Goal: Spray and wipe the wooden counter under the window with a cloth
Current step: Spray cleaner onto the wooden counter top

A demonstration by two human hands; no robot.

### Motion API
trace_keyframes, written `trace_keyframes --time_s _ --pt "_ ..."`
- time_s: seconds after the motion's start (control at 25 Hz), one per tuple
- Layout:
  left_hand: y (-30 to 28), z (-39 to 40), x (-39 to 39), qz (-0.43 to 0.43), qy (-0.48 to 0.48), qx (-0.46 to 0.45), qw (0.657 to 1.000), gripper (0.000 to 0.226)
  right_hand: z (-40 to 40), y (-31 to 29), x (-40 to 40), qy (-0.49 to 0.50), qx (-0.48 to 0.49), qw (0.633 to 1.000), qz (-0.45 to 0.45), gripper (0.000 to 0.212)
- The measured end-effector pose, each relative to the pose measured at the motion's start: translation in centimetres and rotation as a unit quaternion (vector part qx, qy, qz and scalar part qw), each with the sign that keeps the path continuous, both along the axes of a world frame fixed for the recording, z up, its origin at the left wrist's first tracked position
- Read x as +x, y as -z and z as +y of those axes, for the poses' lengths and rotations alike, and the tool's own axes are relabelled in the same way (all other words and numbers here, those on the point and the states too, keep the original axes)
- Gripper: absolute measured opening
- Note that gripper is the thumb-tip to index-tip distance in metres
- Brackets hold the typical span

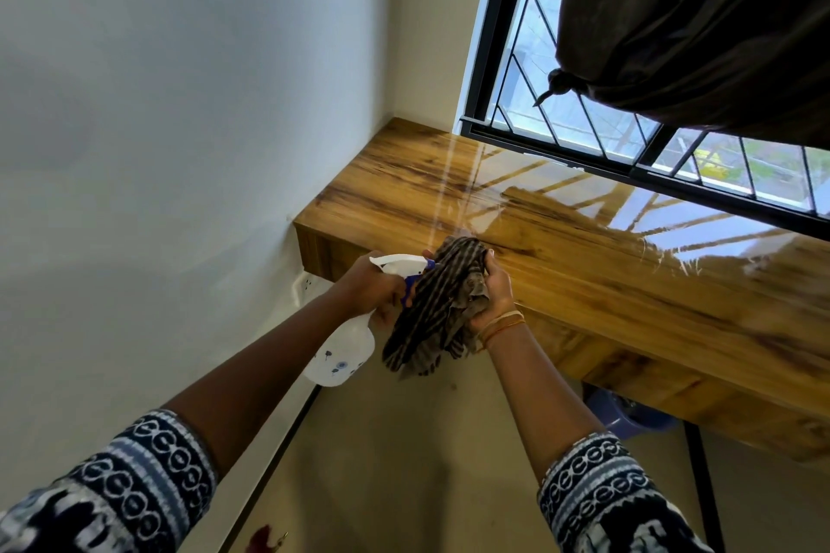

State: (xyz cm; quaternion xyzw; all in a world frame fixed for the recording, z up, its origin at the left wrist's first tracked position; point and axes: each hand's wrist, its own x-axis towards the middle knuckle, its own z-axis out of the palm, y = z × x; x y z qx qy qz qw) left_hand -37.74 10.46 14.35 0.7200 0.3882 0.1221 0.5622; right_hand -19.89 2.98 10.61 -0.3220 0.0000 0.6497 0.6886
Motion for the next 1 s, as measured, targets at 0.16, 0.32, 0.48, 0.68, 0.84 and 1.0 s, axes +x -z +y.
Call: trace_keyframes --time_s 0.16,0.32,0.48,0.68,0.84,1.0 --pt "0.5 0.9 -0.1 0.043 -0.011 0.057 0.997 0.030 0.3 0.0 0.0 -0.014 0.025 0.999 -0.016 0.073" --pt "0.6 1.3 -0.5 0.052 -0.008 0.059 0.997 0.028 0.7 -0.5 0.4 -0.011 0.020 0.998 -0.053 0.074" --pt "0.8 1.0 -0.4 0.061 -0.008 0.054 0.997 0.029 0.8 -1.0 0.7 -0.030 0.044 0.998 -0.035 0.072" --pt "1.0 1.3 -0.4 0.055 -0.008 0.057 0.997 0.023 0.9 -1.5 1.2 -0.055 0.052 0.997 -0.033 0.074" --pt "1.3 1.9 -0.2 0.050 -0.006 0.033 0.998 0.029 1.0 -1.8 1.4 -0.051 0.061 0.996 -0.046 0.071" --pt "1.5 1.6 0.4 0.043 -0.015 0.040 0.998 0.020 1.2 -1.7 1.9 -0.050 0.039 0.997 -0.049 0.073"
